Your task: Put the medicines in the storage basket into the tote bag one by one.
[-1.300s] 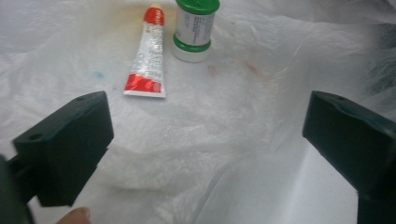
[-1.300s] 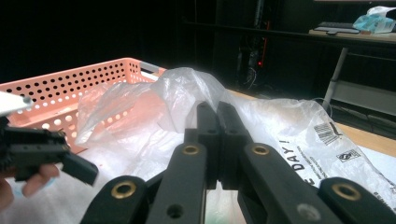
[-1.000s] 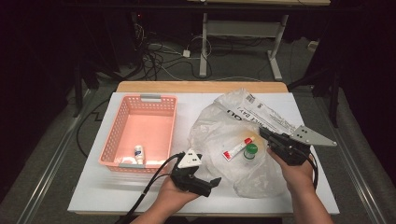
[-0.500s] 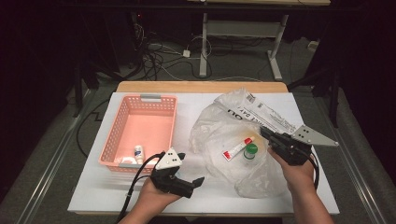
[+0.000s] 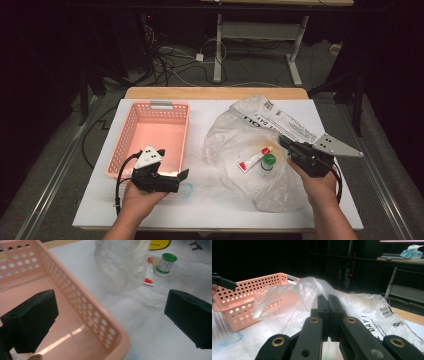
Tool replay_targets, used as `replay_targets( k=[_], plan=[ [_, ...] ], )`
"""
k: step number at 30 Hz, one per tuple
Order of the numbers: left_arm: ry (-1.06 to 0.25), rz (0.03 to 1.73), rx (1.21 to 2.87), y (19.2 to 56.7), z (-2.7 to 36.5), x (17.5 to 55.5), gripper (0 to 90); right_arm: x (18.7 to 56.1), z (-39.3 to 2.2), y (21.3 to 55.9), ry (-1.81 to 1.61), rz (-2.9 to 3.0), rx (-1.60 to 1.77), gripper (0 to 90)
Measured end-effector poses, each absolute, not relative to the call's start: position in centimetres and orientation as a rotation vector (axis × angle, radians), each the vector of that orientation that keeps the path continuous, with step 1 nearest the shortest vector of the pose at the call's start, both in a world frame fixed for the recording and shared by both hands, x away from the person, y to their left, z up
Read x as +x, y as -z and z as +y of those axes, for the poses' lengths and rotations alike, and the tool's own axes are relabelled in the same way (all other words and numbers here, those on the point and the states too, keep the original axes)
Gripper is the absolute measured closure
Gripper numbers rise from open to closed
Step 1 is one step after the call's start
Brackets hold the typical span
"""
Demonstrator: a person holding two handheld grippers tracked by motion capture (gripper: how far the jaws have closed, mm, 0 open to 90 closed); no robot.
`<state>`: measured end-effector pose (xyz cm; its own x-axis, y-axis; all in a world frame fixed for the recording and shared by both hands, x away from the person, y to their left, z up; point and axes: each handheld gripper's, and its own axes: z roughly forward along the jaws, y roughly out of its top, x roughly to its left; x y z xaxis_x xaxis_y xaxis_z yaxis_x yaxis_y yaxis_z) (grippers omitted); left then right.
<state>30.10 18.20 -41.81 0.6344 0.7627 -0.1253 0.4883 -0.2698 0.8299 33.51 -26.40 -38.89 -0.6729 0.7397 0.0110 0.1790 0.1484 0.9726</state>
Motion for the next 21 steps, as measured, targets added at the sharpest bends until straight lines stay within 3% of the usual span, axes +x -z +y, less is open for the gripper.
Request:
replay_targets(
  k=[21],
  plan=[
    [-0.473,1.205,1.903,42.4,24.6,31.4,0.0,33.5,-26.6,38.7,-1.552,1.941,0.867,90.0]
  ],
)
